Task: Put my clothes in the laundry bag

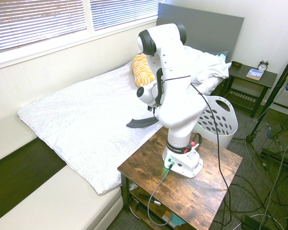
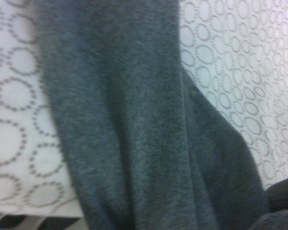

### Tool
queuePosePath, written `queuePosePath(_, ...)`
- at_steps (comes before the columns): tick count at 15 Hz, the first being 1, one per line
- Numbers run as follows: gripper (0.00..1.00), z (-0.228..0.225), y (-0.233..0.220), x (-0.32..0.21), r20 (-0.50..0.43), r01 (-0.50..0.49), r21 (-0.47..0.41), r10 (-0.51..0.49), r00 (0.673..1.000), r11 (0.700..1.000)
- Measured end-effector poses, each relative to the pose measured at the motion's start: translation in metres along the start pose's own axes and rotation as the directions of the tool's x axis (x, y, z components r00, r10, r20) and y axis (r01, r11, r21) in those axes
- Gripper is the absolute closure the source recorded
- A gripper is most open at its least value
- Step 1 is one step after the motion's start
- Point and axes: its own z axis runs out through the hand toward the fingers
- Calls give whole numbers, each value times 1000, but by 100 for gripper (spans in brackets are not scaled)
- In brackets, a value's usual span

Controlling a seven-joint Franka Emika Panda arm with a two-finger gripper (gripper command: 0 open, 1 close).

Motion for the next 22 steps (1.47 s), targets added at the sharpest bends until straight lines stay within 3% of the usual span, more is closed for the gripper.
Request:
queuePosePath(3, 0, 13, -1, -6, -25, -55, -98, 53, 998, 994)
queuePosePath(4, 100, 19, -3, -12, -13, -50, -115, 49, 999, 992)
queuePosePath(7, 100, 32, 3, -19, 16, -52, -155, 55, 998, 987)
queuePosePath(22, 100, 27, 0, -8, -9, -56, -153, 55, 998, 987)
